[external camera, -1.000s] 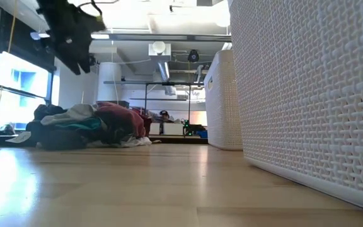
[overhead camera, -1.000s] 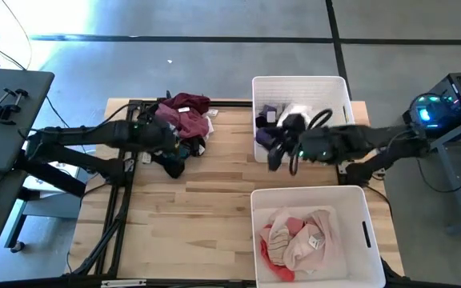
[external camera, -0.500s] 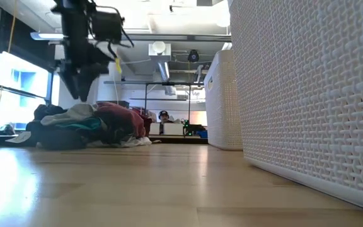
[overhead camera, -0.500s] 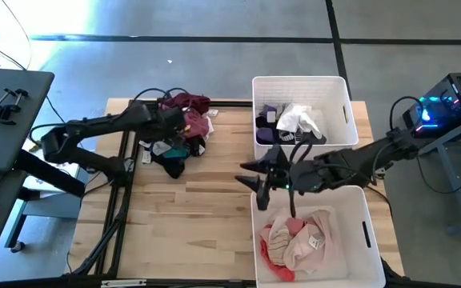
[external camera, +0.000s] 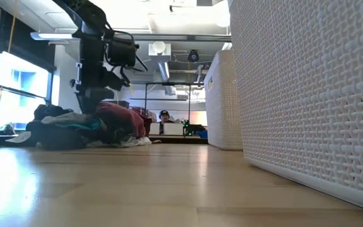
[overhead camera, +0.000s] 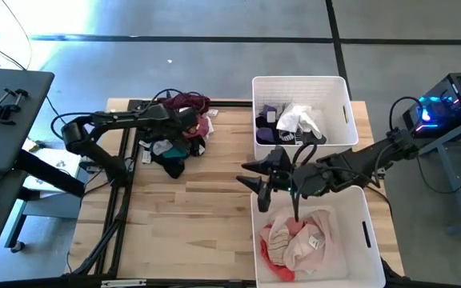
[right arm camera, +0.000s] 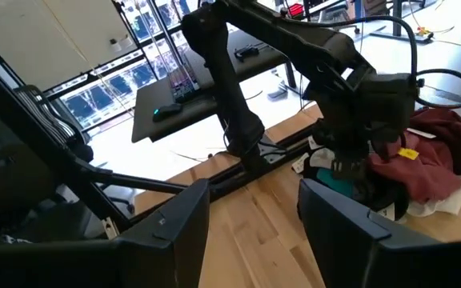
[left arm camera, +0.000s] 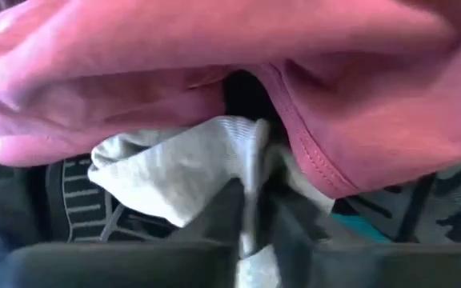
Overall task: Sort clothes
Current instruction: Put the grey sock into the top bin, then put the black shorts into the top bin
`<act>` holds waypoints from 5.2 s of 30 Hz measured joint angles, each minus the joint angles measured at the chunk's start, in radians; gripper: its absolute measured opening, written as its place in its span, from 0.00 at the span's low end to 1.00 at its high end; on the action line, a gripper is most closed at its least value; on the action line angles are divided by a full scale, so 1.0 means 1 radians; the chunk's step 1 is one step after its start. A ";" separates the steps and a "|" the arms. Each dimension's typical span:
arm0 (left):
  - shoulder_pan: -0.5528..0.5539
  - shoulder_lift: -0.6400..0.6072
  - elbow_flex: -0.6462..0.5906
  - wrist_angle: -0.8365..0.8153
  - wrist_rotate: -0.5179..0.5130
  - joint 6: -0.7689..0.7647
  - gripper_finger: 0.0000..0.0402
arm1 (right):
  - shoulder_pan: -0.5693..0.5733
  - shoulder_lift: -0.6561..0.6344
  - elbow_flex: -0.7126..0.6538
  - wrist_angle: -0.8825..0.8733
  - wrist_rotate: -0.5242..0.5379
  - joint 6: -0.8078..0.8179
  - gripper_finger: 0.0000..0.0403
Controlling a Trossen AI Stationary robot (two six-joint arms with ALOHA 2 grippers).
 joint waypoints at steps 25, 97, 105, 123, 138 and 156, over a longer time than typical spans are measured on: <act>-0.366 -0.552 0.175 -0.078 0.201 -0.280 0.00 | -0.050 -0.004 0.000 -0.029 -0.019 -0.167 0.45; -0.615 -0.431 0.171 0.362 0.363 -0.373 0.29 | 0.050 0.001 0.316 -0.722 -0.357 0.169 0.01; -0.616 -0.431 0.171 0.333 0.363 -0.392 0.29 | 0.248 0.002 0.375 -0.971 -0.485 0.542 0.01; -0.616 -0.432 0.171 0.324 0.363 -0.392 0.29 | 0.202 -0.066 0.212 -1.224 -0.165 0.723 0.01; -0.628 -0.432 0.171 0.293 0.368 -0.382 0.29 | -0.689 -0.281 -0.055 -1.196 -0.108 0.332 0.02; -0.631 -0.432 0.171 0.290 0.368 -0.395 0.29 | -1.095 -0.276 -0.339 -1.046 -0.508 0.014 0.49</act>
